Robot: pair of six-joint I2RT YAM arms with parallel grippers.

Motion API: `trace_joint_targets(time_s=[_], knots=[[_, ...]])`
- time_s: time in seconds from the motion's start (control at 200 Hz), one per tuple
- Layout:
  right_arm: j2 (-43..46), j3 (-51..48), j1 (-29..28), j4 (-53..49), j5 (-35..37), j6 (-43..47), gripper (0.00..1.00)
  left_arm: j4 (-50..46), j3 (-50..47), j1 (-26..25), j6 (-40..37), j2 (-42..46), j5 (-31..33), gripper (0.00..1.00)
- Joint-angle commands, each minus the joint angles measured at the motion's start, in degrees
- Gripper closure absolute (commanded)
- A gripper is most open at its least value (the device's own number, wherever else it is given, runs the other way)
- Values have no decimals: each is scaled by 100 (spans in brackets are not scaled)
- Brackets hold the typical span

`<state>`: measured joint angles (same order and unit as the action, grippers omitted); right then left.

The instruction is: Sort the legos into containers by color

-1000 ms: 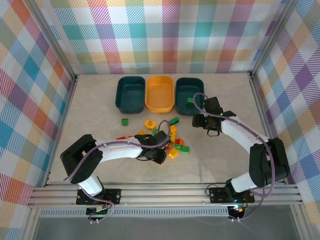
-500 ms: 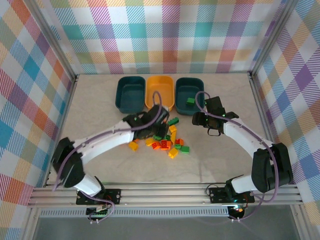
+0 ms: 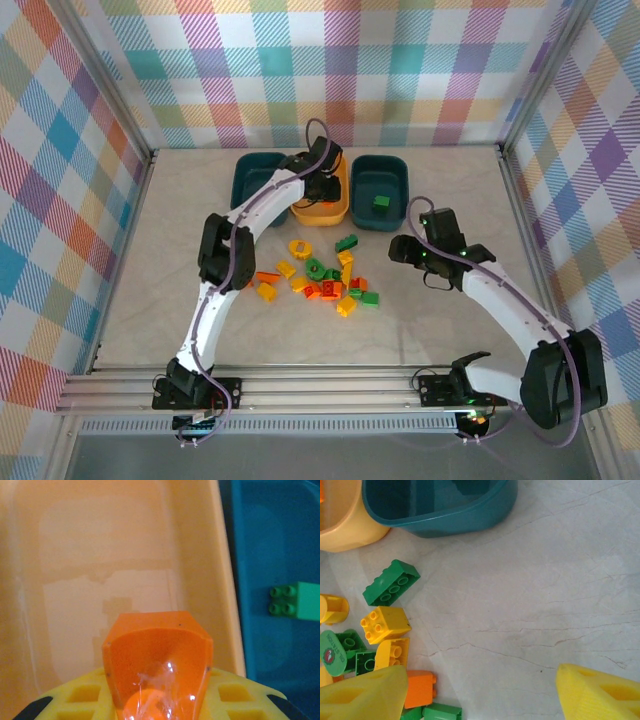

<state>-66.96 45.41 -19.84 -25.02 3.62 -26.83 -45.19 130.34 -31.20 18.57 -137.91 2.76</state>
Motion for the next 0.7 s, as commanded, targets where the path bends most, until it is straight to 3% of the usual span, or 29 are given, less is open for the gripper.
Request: trace_joint_targets(time_s=[0.0, 0.175, 0.3, 0.395, 0.53, 0.695], knots=[[74, -31, 28, -226, 134, 193, 21, -690, 862, 101, -106, -346, -238, 86], [39, 89, 25, -153, 47, 152, 19, -856, 943, 123, -240, -3, -220, 38], [-31, 74, 17, -148, 78, 152, 20, -234, -634, 75, -236, 1055, -138, 17], [-30, -24, 4, -118, 18, 110, 20, 286, -2146, 29, -158, 2058, -86, 10], [-37, -175, -43, -40, -5, 31, 21, 1206, -4442, -167, 211, 3439, -501, 13], [-248, -182, -47, 18, 195, 91, 21, 1330, -5854, -1333, 606, 4199, -538, 14]])
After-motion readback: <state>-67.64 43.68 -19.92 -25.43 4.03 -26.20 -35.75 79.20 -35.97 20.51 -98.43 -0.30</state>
